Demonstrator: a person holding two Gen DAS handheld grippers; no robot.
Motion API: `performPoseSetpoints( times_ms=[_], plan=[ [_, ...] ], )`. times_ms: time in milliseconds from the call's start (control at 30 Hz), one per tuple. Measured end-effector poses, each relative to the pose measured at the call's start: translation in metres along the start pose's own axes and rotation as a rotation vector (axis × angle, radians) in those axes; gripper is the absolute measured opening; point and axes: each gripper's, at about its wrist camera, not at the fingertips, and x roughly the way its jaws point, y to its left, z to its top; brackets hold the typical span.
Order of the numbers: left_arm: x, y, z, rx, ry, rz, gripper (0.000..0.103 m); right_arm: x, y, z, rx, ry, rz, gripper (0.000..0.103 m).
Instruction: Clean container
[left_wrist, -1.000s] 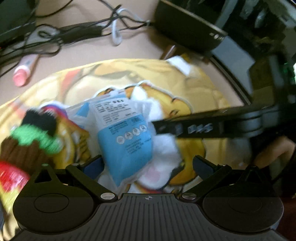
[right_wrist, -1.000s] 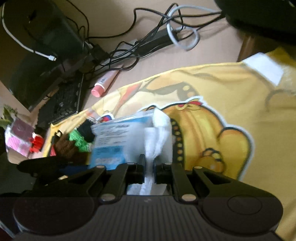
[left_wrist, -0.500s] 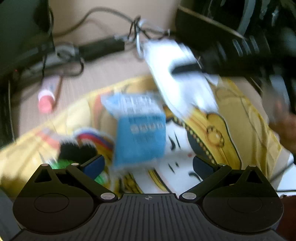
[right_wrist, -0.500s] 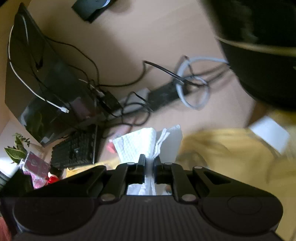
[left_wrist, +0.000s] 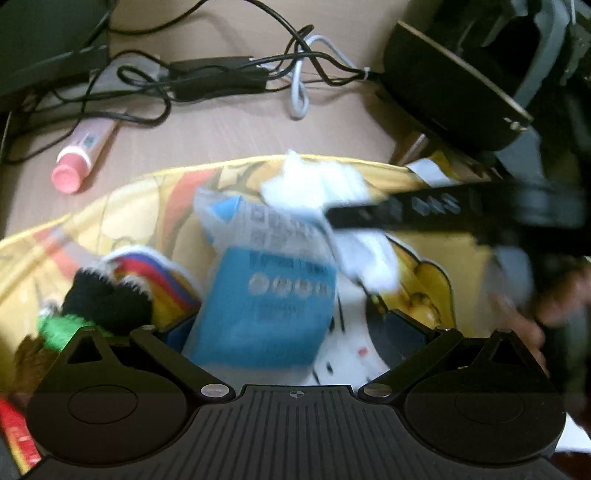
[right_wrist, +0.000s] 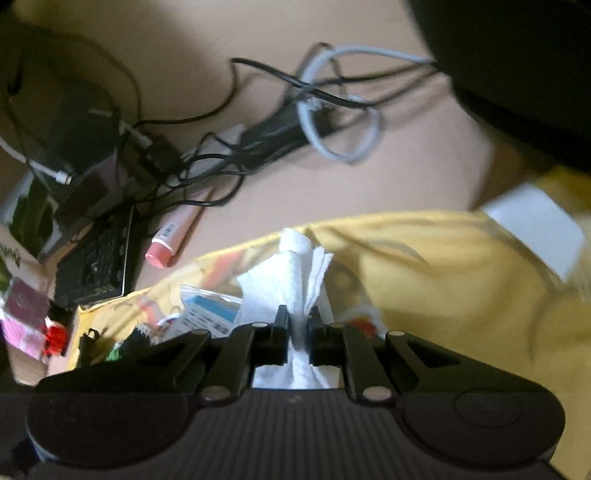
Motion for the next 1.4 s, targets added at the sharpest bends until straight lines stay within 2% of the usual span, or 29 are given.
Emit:
performPoseSetpoints(
  times_ms=[67, 133, 167, 200, 233, 367, 400, 467, 533, 600, 700, 767, 867, 933, 1000, 1100, 1200, 1267, 1333, 1400],
  plan=[
    [0.005, -0.004, 0.002, 0.030, -0.019, 0.026, 0.103, -0.007, -0.008, -0.006, 0.033, -0.009, 0.011, 0.011],
    [0.005, -0.007, 0.003, 0.072, -0.035, 0.000, 0.101, -0.015, -0.011, -0.008, 0.045, -0.027, 0.022, 0.011],
    [0.002, -0.012, 0.002, 0.135, -0.055, 0.011, 0.082, -0.019, -0.011, -0.007, 0.043, -0.039, 0.024, 0.011],
    [-0.002, -0.021, -0.001, 0.238, -0.076, 0.062, 0.067, -0.024, -0.010, -0.006, 0.041, -0.051, 0.027, 0.011],
    [-0.004, -0.029, -0.007, 0.353, -0.099, 0.124, 0.062, -0.028, -0.010, -0.005, 0.040, -0.063, 0.030, 0.011],
    [-0.008, -0.055, -0.033, 0.780, -0.191, 0.339, 0.061, -0.047, 0.005, 0.007, -0.004, -0.118, 0.064, 0.010],
    [-0.008, -0.059, -0.038, 0.848, -0.205, 0.372, 0.062, -0.051, 0.011, 0.009, -0.021, -0.135, 0.081, 0.010],
    [-0.008, -0.064, -0.042, 0.884, -0.217, 0.385, 0.063, -0.056, 0.024, 0.013, -0.036, -0.143, 0.163, 0.010],
    [-0.008, -0.068, -0.046, 0.872, -0.217, 0.363, 0.066, -0.060, 0.038, 0.016, -0.051, -0.151, 0.246, 0.010],
    [-0.008, -0.071, -0.049, 0.858, -0.215, 0.341, 0.067, -0.052, 0.050, 0.013, -0.067, -0.117, 0.287, 0.010],
    [-0.010, -0.071, -0.053, 0.835, -0.206, 0.318, 0.080, -0.026, 0.056, 0.004, -0.116, -0.057, 0.188, 0.010],
    [-0.019, -0.067, -0.054, 0.787, -0.207, 0.320, 0.093, -0.014, 0.049, -0.003, -0.114, -0.033, 0.106, 0.010],
    [-0.037, -0.056, -0.049, 0.657, -0.205, 0.305, 0.094, -0.023, 0.036, -0.006, -0.091, -0.046, 0.068, 0.010],
    [-0.047, -0.045, -0.041, 0.550, -0.201, 0.235, 0.094, -0.029, 0.027, -0.008, -0.076, -0.054, 0.043, 0.010],
    [-0.049, -0.039, -0.035, 0.490, -0.202, 0.179, 0.094, -0.035, 0.019, -0.010, -0.060, -0.062, 0.017, 0.011],
    [-0.035, -0.037, -0.032, 0.491, -0.168, 0.209, 0.094, -0.044, 0.006, -0.014, -0.037, -0.074, -0.021, 0.010],
    [-0.018, -0.028, -0.026, 0.425, -0.104, 0.204, 0.094, -0.053, -0.007, -0.017, -0.014, -0.086, -0.059, 0.012],
    [-0.014, -0.019, -0.022, 0.378, -0.092, 0.194, 0.094, -0.058, -0.006, -0.017, -0.026, -0.097, -0.064, 0.013],
    [-0.010, -0.009, -0.012, 0.327, -0.073, 0.162, 0.097, -0.060, -0.006, -0.017, -0.028, -0.101, -0.067, 0.013],
    [-0.004, 0.004, 0.002, 0.238, -0.025, 0.081, 0.098, -0.060, -0.008, -0.018, -0.011, -0.099, -0.060, 0.013]
  ],
)
